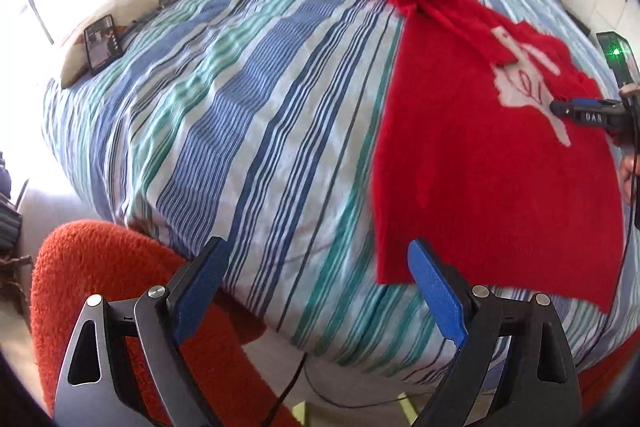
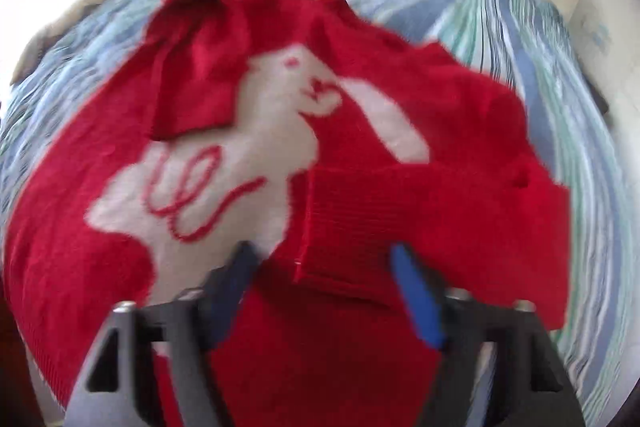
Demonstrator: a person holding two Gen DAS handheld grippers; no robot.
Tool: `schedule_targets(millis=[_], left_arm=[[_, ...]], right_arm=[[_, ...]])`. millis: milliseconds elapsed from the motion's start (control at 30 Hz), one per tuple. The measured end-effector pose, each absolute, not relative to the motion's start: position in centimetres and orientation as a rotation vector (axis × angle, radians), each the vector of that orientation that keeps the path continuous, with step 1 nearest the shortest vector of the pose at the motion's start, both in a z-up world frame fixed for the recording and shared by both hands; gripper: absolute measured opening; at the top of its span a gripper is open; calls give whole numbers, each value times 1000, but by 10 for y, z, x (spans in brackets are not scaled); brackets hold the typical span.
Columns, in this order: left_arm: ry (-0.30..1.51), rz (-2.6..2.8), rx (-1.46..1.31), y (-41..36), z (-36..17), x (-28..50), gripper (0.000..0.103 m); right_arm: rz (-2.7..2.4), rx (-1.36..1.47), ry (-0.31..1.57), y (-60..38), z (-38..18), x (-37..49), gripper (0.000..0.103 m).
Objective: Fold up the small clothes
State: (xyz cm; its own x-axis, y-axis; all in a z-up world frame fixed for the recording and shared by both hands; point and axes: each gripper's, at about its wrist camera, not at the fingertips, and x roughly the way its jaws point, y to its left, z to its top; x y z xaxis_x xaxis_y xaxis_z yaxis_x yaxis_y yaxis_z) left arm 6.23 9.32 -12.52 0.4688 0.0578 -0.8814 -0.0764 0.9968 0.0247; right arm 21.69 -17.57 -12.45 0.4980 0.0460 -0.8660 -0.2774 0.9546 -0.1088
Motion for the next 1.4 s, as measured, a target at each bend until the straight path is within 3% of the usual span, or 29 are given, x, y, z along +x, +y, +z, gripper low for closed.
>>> schedule_targets(millis=[67, 267, 400, 733, 1133, 1167, 1267, 1400], left_arm=[[1079, 83, -68, 101, -124, 64, 92], [1114, 89, -128, 108, -133, 68, 92], [1116, 81, -111, 102, -135, 68, 92], [1124, 92, -78, 96, -135, 64, 92], [1139, 98, -70, 97, -140, 66, 92], [1140, 98, -69, 96, -140, 66, 92], [1140, 99, -70, 96, -140, 67, 92], [1133, 103, -66, 95, -140, 67, 92]], right_arm=[[132, -126, 999, -205, -107, 219, 8], [-192, 218, 820, -385, -32, 166, 8], [-394, 290, 873, -483, -39, 128, 8], [-614, 295, 913, -552, -75, 74, 7], [-633, 318, 1024, -568, -120, 66, 7], [-618, 337, 1015, -572, -119, 64, 8], [-561, 439, 981, -588, -113, 45, 30], [-594, 504, 902, -604, -89, 20, 33]])
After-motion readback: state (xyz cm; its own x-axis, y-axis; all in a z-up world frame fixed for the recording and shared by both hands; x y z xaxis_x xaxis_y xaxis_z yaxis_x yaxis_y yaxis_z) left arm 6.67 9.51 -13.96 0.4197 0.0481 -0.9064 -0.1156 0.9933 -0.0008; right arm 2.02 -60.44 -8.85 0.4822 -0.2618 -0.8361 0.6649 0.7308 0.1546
